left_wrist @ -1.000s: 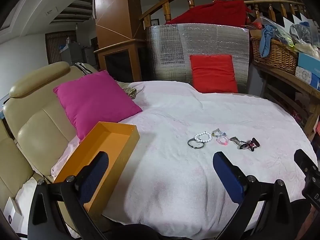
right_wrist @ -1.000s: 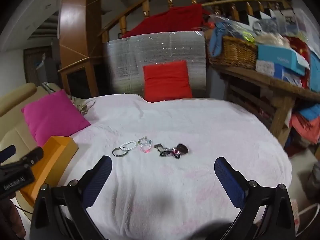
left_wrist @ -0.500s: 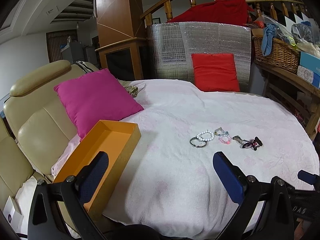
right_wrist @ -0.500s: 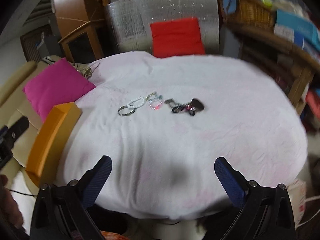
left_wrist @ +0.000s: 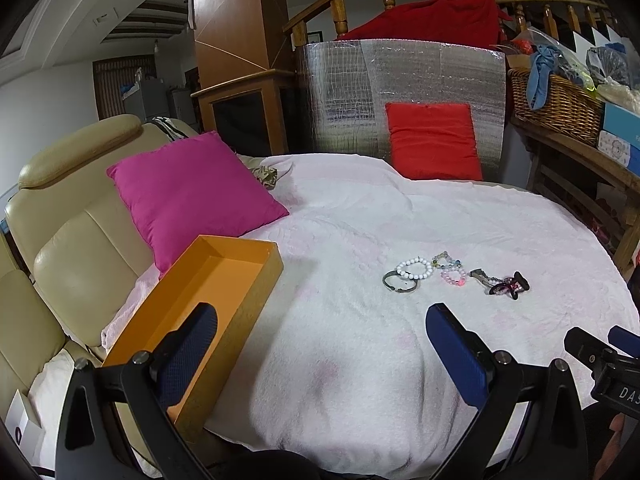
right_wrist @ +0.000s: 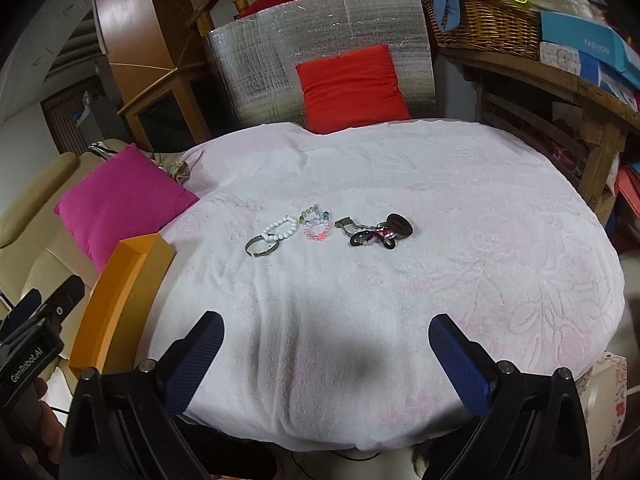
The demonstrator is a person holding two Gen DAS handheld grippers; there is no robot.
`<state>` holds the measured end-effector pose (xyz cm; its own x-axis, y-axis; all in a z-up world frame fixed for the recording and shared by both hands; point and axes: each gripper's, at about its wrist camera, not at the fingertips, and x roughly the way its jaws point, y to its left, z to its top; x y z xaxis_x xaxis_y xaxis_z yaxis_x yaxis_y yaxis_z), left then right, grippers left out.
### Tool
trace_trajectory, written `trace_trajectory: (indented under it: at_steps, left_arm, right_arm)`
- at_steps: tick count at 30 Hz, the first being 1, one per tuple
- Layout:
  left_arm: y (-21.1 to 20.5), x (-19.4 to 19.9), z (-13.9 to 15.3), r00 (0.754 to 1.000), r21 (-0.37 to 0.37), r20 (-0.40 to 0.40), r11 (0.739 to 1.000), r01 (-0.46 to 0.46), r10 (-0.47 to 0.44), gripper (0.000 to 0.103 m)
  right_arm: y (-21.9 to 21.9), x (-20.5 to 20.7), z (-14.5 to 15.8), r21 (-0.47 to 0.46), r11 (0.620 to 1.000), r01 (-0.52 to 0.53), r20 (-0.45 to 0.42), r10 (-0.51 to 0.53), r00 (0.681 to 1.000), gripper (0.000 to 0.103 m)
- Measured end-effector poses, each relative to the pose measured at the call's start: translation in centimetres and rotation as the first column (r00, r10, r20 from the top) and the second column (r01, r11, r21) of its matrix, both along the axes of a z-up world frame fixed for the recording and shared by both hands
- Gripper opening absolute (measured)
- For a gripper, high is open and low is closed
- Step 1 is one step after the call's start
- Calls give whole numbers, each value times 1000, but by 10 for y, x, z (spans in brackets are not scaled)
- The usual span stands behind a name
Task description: Organize jewelry
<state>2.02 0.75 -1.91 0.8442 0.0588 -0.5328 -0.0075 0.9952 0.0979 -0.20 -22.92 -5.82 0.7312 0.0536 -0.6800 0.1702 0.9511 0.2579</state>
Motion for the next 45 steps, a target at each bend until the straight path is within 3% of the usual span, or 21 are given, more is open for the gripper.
trace_trajectory:
  at_steps: [26, 45]
  left_arm:
    - [-4, 13, -10, 1000, 15, -20, 1000, 8, -8, 103]
    - [-12, 24, -17, 999, 38, -29, 999, 17, -16, 103]
  right_arm:
    - [0, 16, 2, -66, 998, -18, 0, 18, 1000, 103]
    - [-15, 26, -5, -37, 999, 4, 4, -3, 1000, 103]
